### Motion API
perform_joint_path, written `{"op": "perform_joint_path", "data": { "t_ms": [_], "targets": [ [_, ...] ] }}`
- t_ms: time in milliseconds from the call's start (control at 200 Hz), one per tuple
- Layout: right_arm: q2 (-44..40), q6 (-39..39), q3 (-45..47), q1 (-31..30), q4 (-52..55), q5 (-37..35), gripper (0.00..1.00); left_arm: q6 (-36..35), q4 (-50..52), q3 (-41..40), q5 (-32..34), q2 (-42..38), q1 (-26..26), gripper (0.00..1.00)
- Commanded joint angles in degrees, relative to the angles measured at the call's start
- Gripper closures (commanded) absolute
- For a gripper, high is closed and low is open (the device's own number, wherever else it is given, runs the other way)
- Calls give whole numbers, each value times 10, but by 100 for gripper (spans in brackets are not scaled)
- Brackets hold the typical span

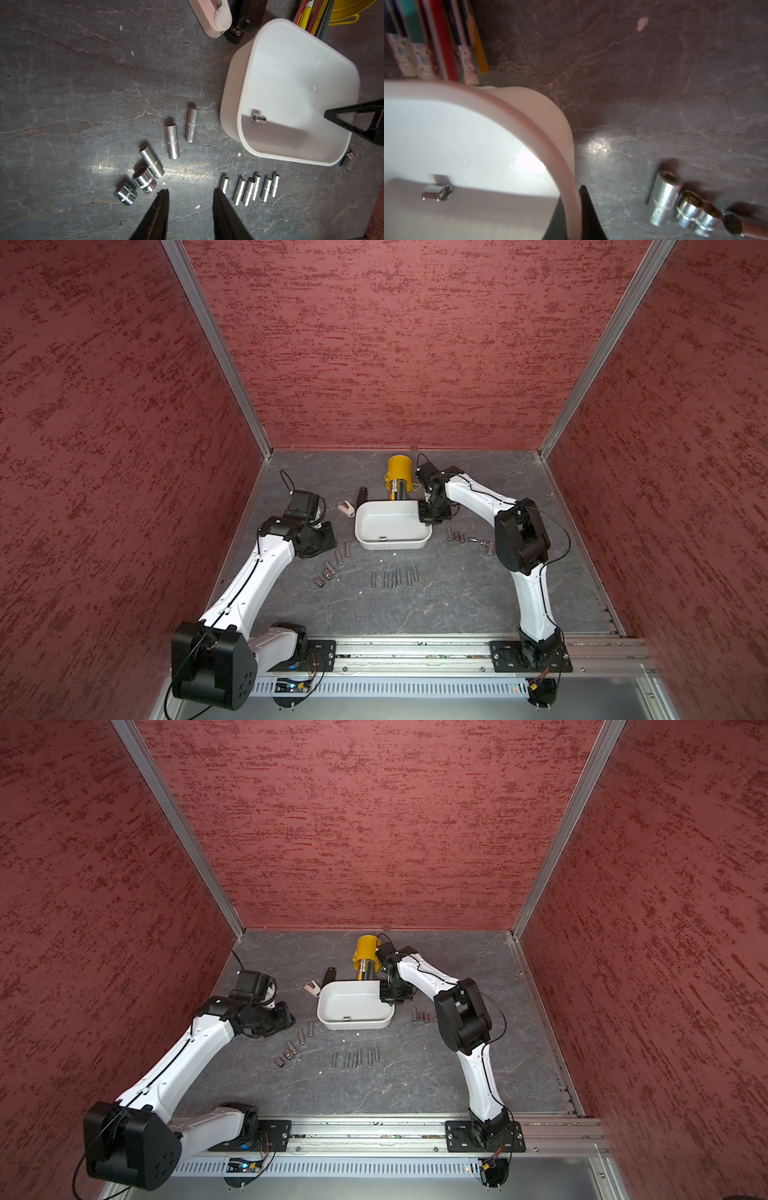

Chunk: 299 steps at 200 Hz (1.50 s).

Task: Take out the socket from the storage box
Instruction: Adjust the storage box at the center of the board.

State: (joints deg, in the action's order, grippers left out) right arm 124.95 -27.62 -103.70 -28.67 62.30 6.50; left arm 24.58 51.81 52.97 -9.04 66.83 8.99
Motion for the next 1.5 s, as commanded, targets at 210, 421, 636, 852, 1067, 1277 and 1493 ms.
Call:
{"op": "perform_joint_path", "data": {
  "t_ms": [210,421,636,852,1067,1277,1493],
  "targets": [
    [-5,16,-23,21,105,71,100,-7,-8,4,-7,-16,-4,62],
    [0,16,-38,22,110,68,100,-8,-8,3,-9,-16,-4,62],
    [0,18,-39,22,109,61,98,-6,-8,1,-8,-18,-4,62],
    [-1,17,-35,22,98,55,94,-5,-9,1,-9,-14,-4,62],
    [2,17,-30,22,81,55,88,-6,-9,2,-8,-12,-5,62],
    [-1,16,-18,22,61,54,84,-5,-9,1,-7,-13,-4,62],
    [0,18,-17,23,56,52,78,-5,-9,2,-6,-10,-4,62]
  ]
}}
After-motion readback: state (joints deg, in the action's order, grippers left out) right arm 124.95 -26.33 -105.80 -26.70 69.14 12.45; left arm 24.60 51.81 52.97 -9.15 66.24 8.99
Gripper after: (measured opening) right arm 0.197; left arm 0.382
